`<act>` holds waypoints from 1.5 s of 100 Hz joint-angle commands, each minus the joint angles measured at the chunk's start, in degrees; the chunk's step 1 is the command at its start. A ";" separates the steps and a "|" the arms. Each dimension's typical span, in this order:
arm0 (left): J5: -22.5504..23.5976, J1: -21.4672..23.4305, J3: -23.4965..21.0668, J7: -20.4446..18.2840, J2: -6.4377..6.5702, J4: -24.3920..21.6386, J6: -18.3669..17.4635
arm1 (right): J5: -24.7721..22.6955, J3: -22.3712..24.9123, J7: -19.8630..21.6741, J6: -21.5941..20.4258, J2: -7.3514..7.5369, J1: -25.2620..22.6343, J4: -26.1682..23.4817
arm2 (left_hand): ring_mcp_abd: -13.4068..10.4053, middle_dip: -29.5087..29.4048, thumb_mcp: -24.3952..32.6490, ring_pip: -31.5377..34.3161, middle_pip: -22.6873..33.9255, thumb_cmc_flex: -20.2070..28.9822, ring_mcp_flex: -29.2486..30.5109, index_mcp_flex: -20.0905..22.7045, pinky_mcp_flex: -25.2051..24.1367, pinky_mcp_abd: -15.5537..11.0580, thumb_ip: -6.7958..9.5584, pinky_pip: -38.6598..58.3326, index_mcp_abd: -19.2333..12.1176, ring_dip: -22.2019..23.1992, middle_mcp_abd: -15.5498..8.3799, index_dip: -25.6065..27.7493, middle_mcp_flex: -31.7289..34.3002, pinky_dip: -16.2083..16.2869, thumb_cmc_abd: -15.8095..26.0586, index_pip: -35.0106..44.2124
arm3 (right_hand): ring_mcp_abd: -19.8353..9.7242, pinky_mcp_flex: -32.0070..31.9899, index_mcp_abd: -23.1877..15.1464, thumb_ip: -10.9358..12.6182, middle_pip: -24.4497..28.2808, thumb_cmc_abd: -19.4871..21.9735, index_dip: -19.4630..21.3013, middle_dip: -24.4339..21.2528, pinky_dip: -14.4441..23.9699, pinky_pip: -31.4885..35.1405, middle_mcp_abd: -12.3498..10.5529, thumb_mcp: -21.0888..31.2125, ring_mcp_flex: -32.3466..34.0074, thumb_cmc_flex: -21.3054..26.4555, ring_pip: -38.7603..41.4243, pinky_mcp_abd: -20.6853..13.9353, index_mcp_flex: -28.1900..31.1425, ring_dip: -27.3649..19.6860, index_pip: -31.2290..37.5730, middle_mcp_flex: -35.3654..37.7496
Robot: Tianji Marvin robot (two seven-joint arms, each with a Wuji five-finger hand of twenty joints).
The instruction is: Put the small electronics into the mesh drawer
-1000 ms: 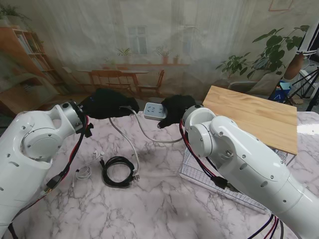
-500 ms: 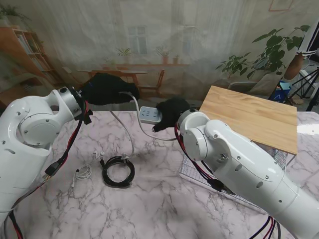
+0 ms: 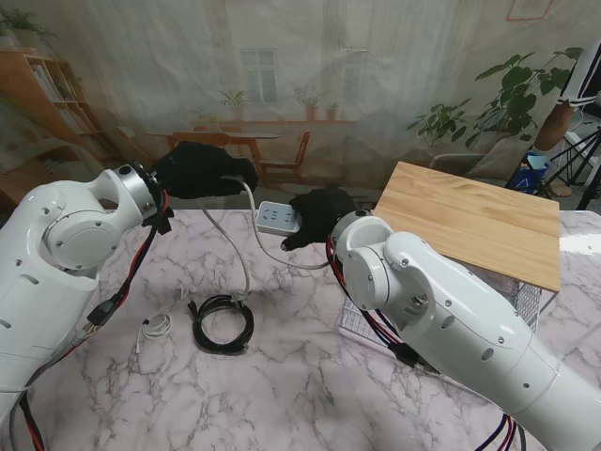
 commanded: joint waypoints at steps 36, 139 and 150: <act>-1.34 -2.51 1.41 -1.08 -0.13 -0.18 0.48 | -0.27 -2.16 -0.99 -1.38 -0.47 -0.23 1.15 | 0.65 1.36 1.10 1.83 2.18 3.58 0.47 1.76 0.28 -1.23 1.74 2.90 -4.41 1.46 -0.04 2.92 1.99 -0.22 3.22 3.09 | -2.03 -0.30 -10.05 0.56 6.78 10.45 -0.48 0.76 0.17 1.26 0.23 11.01 1.97 10.06 4.71 -0.73 7.97 0.17 2.90 4.37; -0.62 -14.26 14.78 -0.70 -1.32 13.21 9.39 | 0.85 2.29 -4.53 -9.64 -0.19 -9.66 -5.78 | 0.57 1.58 0.66 1.04 1.79 3.46 -0.78 1.19 -1.27 -1.70 1.55 1.84 -4.87 1.67 -0.27 2.81 1.08 0.05 3.85 2.70 | -2.09 0.07 -10.20 0.51 6.75 10.28 -0.39 0.77 0.18 1.66 0.09 11.23 2.18 9.96 4.72 -0.78 8.17 0.14 2.94 4.54; -0.84 -14.94 16.22 -0.02 -1.52 14.75 9.73 | 1.47 3.16 -4.48 -10.48 -0.06 -10.83 -6.83 | 0.53 1.62 0.62 1.00 1.86 3.53 -0.76 1.18 -1.29 -1.71 1.59 1.77 -4.83 1.71 -0.26 2.71 1.13 0.15 3.88 2.73 | -2.02 0.09 -10.08 0.51 6.74 10.21 -0.42 0.77 0.18 1.69 0.09 11.29 2.21 10.00 4.74 -0.76 8.17 0.15 2.92 4.58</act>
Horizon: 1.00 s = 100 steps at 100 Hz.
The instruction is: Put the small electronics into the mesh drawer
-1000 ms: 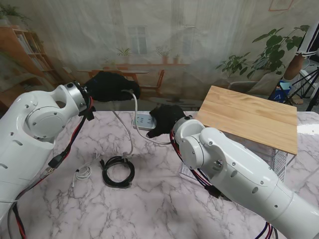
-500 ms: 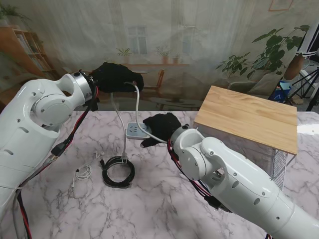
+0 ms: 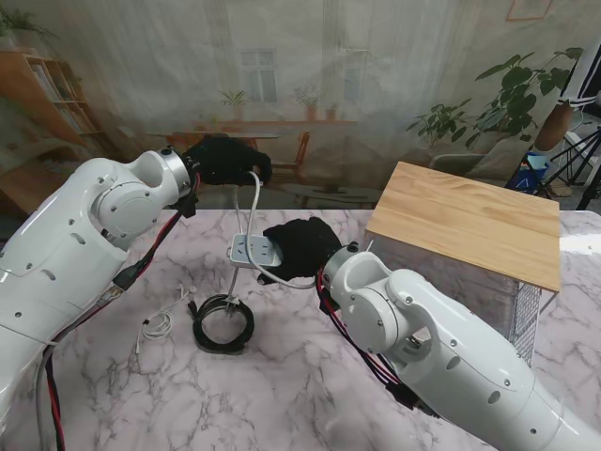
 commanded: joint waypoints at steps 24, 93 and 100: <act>-2.07 0.21 -0.41 -0.68 -0.64 -1.36 -0.15 | -0.22 0.49 -0.13 -1.15 0.21 -1.61 -1.44 | 1.00 1.06 0.67 1.21 1.99 3.62 -0.33 1.29 -0.15 -1.31 1.81 1.99 -4.55 1.30 -0.09 2.05 1.35 0.46 3.56 3.07 | -2.07 0.11 -10.10 0.47 5.91 10.19 -0.45 0.75 0.18 1.20 0.12 11.35 1.82 9.94 4.78 -0.53 8.21 0.16 2.93 4.56; -5.56 -4.79 9.46 -0.41 -2.05 3.12 3.81 | 3.42 0.75 -2.93 -4.86 -0.24 -4.83 -3.27 | 1.10 1.14 0.75 1.39 2.16 3.47 -0.36 1.18 -0.25 -1.28 1.90 2.07 -4.64 1.42 -0.09 1.82 1.27 0.81 3.60 3.11 | -2.08 0.17 -10.26 0.37 5.83 10.32 -0.39 0.80 0.14 1.28 0.00 11.39 1.92 9.90 4.72 -0.46 8.20 0.12 2.94 4.55; -6.26 -5.58 11.32 -0.50 -2.29 3.96 4.16 | 3.93 1.32 -3.59 -5.32 -0.32 -5.69 -3.75 | 1.17 1.17 0.79 1.44 2.20 3.51 -0.43 1.25 -0.32 -1.26 1.91 2.07 -4.68 1.46 -0.03 1.83 1.23 0.85 3.78 3.18 | -2.09 0.21 -10.16 0.31 5.83 10.34 -0.39 0.81 0.14 1.31 0.03 11.33 1.93 9.86 4.72 -0.45 8.20 0.12 2.94 4.54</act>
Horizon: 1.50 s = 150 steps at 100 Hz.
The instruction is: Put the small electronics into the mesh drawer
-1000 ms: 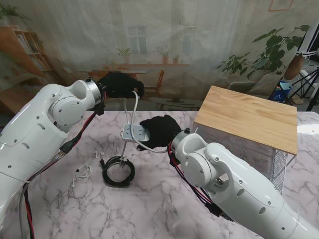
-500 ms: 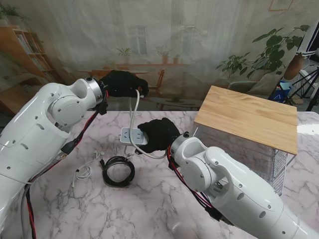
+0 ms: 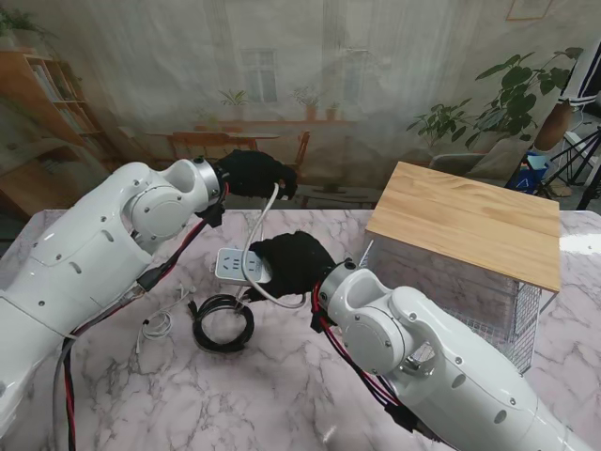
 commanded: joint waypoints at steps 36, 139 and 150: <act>-1.66 -4.54 10.88 -1.88 -1.57 7.22 -0.40 | 1.47 3.92 -3.79 -0.58 -0.65 -5.04 -3.31 | 1.13 1.20 0.68 1.57 2.18 3.50 -0.36 1.41 -0.21 -1.17 1.83 2.13 -4.88 1.09 -0.04 1.58 1.38 0.98 3.55 3.10 | -1.90 0.38 -9.78 0.11 5.85 10.76 -0.39 0.85 0.20 1.04 0.13 11.10 2.11 10.15 4.84 -0.20 8.09 0.16 2.95 4.63; 0.78 -4.77 18.06 -0.19 -1.05 12.73 -5.22 | 2.69 10.93 -12.98 6.59 -2.81 -7.75 -4.09 | 1.64 0.46 0.17 -0.82 0.49 3.48 -2.19 0.70 -2.04 -1.33 1.64 0.36 -3.98 0.35 -0.83 -3.60 0.27 0.83 3.47 1.73 | -1.17 0.59 -8.25 -0.79 6.07 12.04 -0.94 0.80 0.06 1.08 0.43 9.77 3.14 11.28 5.47 0.96 7.58 0.16 2.81 5.22; 2.70 -3.42 16.61 1.69 -0.97 12.39 -5.23 | 3.84 11.25 -12.66 7.52 -2.88 -7.50 -3.94 | 1.63 -8.33 -0.42 -11.81 -11.83 -1.57 -8.06 -2.85 -7.19 -3.05 1.43 -7.46 -0.95 -4.85 -1.51 -12.27 -5.58 -1.83 2.22 -6.64 | -0.98 0.35 -8.11 -0.89 6.03 12.29 -1.27 0.78 0.03 0.99 0.27 9.38 2.87 11.49 5.42 0.91 7.53 0.14 2.55 5.10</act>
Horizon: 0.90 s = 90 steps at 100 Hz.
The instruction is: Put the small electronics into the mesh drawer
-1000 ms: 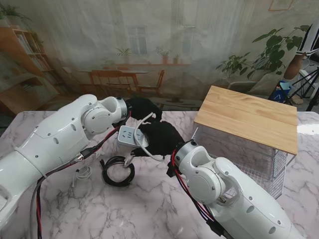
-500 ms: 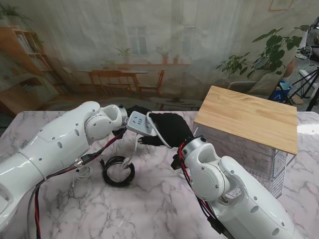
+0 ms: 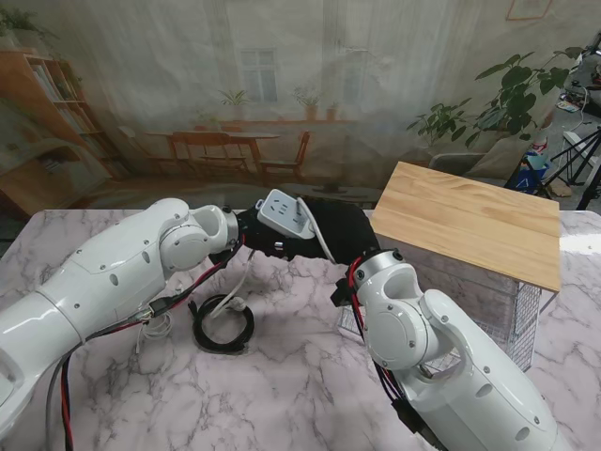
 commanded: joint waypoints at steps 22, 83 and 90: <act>1.81 3.27 -3.71 0.22 0.83 -0.32 0.90 | -0.24 0.74 -0.31 0.63 -0.29 0.38 -0.14 | 0.62 -20.77 0.85 -11.22 -17.94 -0.10 -7.46 -5.09 -6.58 -2.81 -0.45 -8.43 1.87 -6.12 2.46 -6.25 -11.70 -1.50 3.54 -17.08 | -1.79 -0.29 -10.62 -0.90 4.91 12.61 -0.89 0.63 0.04 0.80 0.07 9.84 1.44 11.74 4.08 0.84 5.49 0.08 3.21 2.91; 1.29 5.12 -7.66 0.91 0.78 -1.49 1.05 | -0.45 0.48 -0.83 1.09 -0.44 0.78 0.24 | -1.53 -16.32 -2.87 -12.75 -13.17 -12.75 -17.33 -17.44 -12.11 -7.08 -0.44 -14.84 9.45 -6.45 3.16 -2.72 -31.45 -0.54 9.74 -19.18 | -1.73 -0.40 -10.60 -0.99 4.97 12.80 -1.20 0.61 0.01 0.65 -0.08 9.46 1.47 11.95 4.11 0.97 5.32 0.05 3.25 2.96; 1.46 5.15 -7.72 1.13 0.74 -1.60 1.26 | -0.60 0.54 -0.89 1.04 -0.43 0.76 0.26 | -2.30 -8.60 -3.19 -7.97 -6.56 -10.79 -17.01 -19.83 -11.20 -7.41 -1.12 -11.86 10.75 -1.65 2.21 1.12 -31.41 0.35 11.86 -13.79 | -1.71 -0.40 -10.60 -0.99 4.99 12.81 -1.23 0.61 0.01 0.64 -0.12 9.43 1.48 11.97 4.11 0.98 5.32 0.05 3.26 3.00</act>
